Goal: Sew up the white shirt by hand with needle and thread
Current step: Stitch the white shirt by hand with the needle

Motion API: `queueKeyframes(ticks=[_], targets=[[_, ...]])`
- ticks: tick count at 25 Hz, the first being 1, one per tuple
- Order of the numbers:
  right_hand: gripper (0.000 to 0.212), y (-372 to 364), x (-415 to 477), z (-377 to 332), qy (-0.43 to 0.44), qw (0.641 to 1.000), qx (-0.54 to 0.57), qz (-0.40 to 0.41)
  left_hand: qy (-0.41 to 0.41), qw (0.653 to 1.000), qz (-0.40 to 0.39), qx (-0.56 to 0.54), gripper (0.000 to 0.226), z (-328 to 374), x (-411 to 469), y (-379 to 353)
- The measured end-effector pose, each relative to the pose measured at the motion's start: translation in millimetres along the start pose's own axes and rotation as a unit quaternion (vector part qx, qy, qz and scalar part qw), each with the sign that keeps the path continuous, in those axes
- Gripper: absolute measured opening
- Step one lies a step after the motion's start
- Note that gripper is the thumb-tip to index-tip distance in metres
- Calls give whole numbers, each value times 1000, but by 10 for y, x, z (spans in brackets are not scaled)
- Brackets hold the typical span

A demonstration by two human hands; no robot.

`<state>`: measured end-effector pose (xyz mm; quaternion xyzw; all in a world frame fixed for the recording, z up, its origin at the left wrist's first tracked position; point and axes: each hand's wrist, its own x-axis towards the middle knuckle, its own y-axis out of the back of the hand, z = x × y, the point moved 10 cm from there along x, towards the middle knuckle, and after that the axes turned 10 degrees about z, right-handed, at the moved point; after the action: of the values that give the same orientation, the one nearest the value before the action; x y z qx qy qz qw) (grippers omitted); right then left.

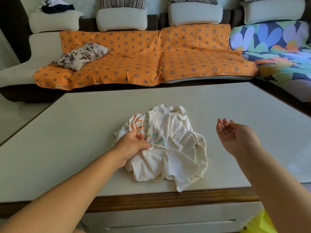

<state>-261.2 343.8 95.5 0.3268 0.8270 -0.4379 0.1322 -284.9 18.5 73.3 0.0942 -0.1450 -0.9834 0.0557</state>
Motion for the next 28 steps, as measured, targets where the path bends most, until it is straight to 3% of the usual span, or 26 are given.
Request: queueKeyframes(ticks=[3,7,12,15,16,18,20,24,27,28], targets=[[19,-94,-76,53,-7,999,-10,-32,-94,989,-54,97,22,153,-94,-148],[16,-348,-173,-13,-9,995,43,-85,-194,952,-96,215,19,294,-231,-313],[15,-624,-184,59,14,990,57,-125,-169,961,-88,199,12,251,-241,-241],[13,-721,-181,433,27,983,-113,-145,-123,980,-74,140,11,181,-223,-174],[16,-705,-163,580,34,966,-210,-146,-109,984,-65,125,9,160,-205,-149],[27,-609,-111,752,79,895,-421,-127,-91,989,-43,108,6,128,-163,-110],[36,-508,-66,754,139,832,-527,-100,-84,990,-21,107,6,103,-131,-90],[32,-391,-325,582,325,731,-592,-94,-86,985,15,146,4,71,-139,-86],[17,-188,-874,630,378,735,-537,-169,-84,980,32,177,4,107,-176,-75],[14,-130,-1127,659,397,721,-527,-210,-79,981,36,176,4,119,-206,-71]])
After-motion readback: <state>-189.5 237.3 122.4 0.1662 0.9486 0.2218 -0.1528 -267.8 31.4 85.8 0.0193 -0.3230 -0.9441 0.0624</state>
